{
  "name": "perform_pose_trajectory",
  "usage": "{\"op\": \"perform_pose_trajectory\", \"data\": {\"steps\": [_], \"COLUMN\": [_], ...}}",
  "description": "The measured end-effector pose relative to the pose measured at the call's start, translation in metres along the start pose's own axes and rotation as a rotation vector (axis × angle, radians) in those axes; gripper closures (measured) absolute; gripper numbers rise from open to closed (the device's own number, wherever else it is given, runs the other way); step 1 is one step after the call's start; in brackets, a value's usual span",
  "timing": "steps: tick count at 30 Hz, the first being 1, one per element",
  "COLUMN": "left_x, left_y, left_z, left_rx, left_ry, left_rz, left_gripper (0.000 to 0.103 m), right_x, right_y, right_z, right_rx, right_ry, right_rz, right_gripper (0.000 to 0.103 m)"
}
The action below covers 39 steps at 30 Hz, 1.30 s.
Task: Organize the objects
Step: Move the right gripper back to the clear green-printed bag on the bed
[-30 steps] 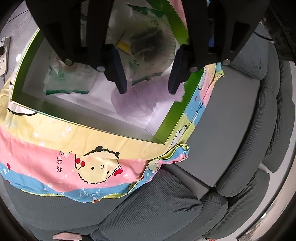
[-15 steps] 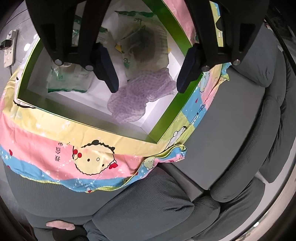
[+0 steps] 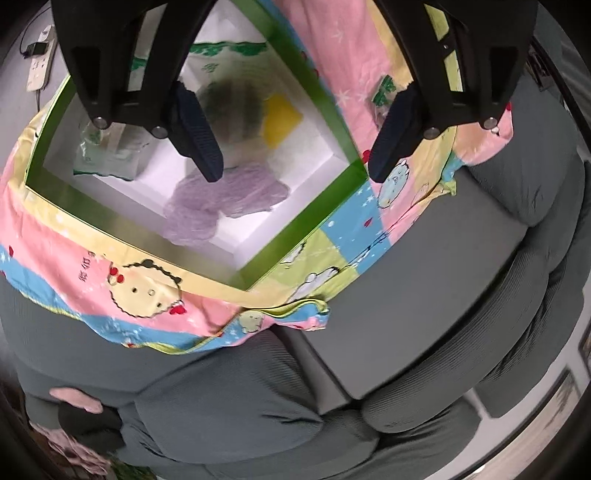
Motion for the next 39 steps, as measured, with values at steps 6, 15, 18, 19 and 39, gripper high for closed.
{"op": "perform_pose_trajectory", "data": {"steps": [6, 15, 18, 19, 39], "left_x": [-0.003, -0.005, -0.005, -0.004, 0.003], "left_y": [0.010, 0.022, 0.027, 0.029, 0.038], "left_z": [0.021, 0.052, 0.063, 0.067, 0.097], "left_rx": [-0.010, -0.032, -0.029, -0.028, -0.021], "left_ry": [0.048, 0.126, 0.162, 0.174, 0.232], "left_rz": [-0.025, -0.041, -0.052, -0.055, -0.035], "left_gripper": [0.033, 0.032, 0.032, 0.032, 0.032], "right_x": [0.012, 0.048, 0.068, 0.073, 0.118], "right_y": [0.003, -0.016, -0.033, -0.039, -0.149], "right_z": [0.033, 0.097, 0.116, 0.120, 0.137], "right_rx": [-0.021, -0.157, -0.180, -0.170, -0.101], "right_ry": [0.093, 0.237, 0.276, 0.297, 0.381], "right_rz": [0.001, 0.085, 0.152, 0.163, 0.410], "right_gripper": [0.016, 0.014, 0.014, 0.014, 0.029]}}
Point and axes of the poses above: each gripper's, at about its wrist camera, not at the fingertips, and y roughly against the way its jaws point, z to its left, x to its underside, the point moved 6 cm from there along -y, roughly the way its jaws point, and after that the axes turned 4 degrees about -y, right-handed, at the moved point
